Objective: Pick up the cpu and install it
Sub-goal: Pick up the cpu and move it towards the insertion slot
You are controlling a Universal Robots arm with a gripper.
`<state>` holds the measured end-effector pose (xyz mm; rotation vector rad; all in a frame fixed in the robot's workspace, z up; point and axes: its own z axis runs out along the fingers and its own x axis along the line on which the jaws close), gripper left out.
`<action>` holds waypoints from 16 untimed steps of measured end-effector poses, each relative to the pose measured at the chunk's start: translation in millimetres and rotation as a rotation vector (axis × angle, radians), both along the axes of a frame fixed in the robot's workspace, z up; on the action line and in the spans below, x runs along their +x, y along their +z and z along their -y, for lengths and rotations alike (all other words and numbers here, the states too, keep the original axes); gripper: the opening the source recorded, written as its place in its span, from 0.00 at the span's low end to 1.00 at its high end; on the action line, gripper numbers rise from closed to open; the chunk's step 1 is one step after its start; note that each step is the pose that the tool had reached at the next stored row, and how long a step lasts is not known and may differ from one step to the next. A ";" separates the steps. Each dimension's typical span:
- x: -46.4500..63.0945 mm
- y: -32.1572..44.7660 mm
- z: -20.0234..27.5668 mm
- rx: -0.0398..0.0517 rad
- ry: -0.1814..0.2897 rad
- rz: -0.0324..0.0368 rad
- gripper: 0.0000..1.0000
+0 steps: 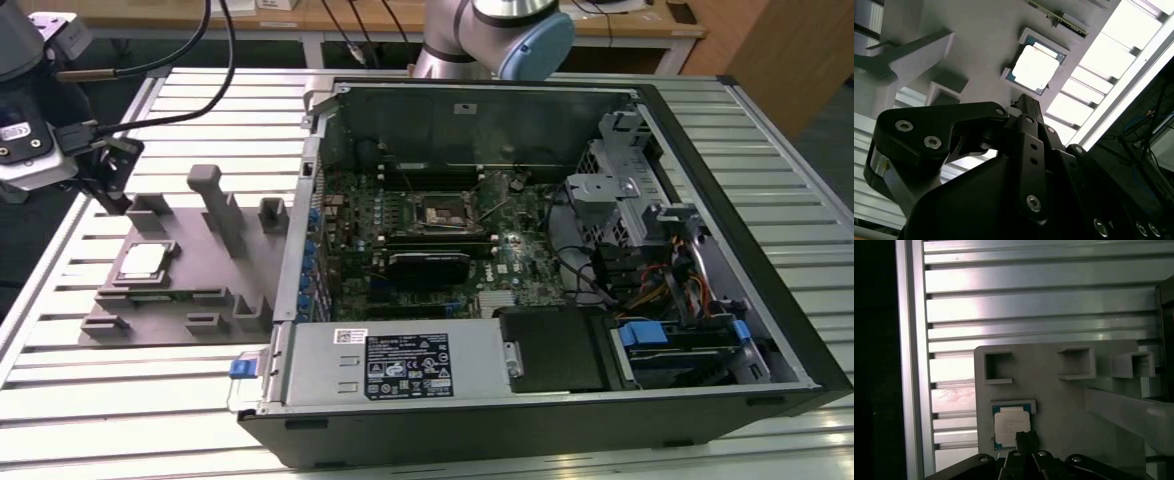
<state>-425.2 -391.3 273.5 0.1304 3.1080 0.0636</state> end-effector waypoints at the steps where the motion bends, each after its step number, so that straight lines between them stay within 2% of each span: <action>1: -0.1 -0.6 0.0 -0.0001 0.000 0.0000 0.11; 8: -0.4 -5.3 0.2 -0.0009 0.000 0.0001 0.11; 16: -0.4 -15.2 0.6 -0.0017 0.000 -0.0020 0.11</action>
